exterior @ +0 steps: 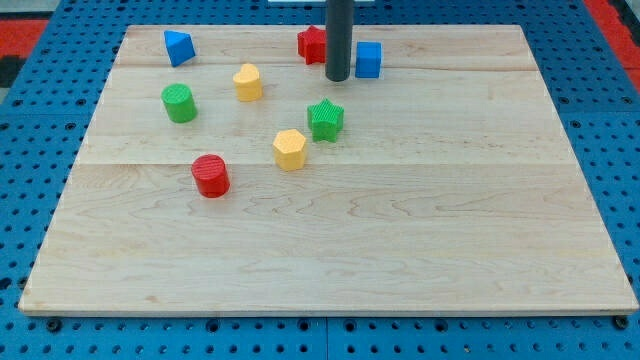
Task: Place the blue cube at the top right
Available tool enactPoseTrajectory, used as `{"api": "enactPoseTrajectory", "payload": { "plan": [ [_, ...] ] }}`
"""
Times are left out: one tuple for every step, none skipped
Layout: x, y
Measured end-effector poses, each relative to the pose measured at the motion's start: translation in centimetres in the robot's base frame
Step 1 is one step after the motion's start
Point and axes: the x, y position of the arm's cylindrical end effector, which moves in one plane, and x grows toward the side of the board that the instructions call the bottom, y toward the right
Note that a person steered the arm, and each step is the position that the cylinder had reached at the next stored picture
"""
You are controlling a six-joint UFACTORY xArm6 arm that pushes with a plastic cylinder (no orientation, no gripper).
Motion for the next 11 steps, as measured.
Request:
{"api": "enactPoseTrajectory", "payload": {
  "plan": [
    [-1.4, 2.1],
    [-0.9, 4.9],
    [-1.3, 4.5],
    [-2.2, 0.1],
    [-2.2, 4.0],
    [-2.7, 7.6],
    [-2.0, 11.5],
    [0.1, 13.4],
    [1.6, 13.2],
    [1.5, 12.9],
    [-0.7, 7.0]
  ]
}}
